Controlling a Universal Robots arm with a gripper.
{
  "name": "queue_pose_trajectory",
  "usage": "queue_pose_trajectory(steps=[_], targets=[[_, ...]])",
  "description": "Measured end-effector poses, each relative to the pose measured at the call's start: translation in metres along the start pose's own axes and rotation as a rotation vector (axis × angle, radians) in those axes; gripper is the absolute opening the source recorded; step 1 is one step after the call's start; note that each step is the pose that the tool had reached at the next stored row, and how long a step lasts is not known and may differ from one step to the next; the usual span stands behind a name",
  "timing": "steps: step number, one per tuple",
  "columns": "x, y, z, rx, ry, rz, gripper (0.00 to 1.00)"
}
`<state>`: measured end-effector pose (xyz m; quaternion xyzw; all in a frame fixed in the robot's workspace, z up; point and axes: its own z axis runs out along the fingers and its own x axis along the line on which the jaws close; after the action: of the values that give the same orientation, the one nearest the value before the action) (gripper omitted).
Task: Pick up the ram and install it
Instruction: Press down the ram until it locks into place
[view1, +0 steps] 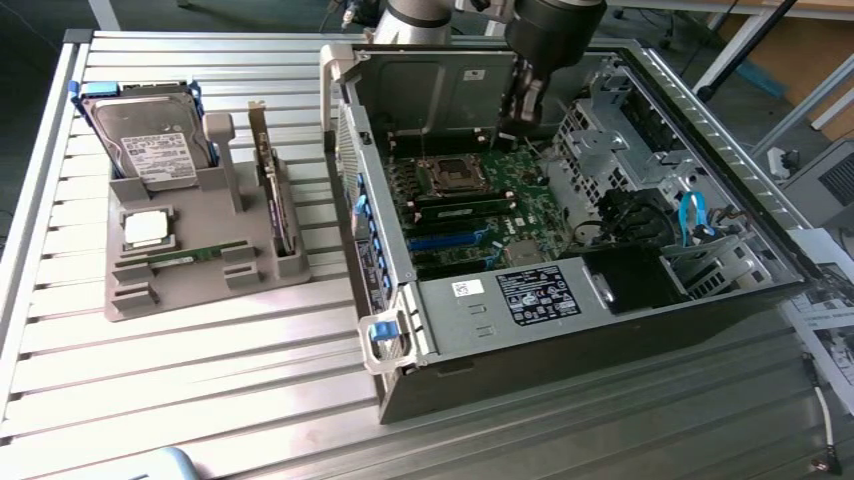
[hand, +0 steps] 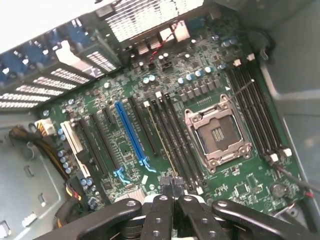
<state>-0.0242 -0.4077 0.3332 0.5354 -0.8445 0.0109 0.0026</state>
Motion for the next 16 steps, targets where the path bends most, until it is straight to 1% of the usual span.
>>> queue_pose_trajectory(steps=[16], targets=[[0.0,0.0,-0.0005,-0.0038,0.0036,0.233,0.11]])
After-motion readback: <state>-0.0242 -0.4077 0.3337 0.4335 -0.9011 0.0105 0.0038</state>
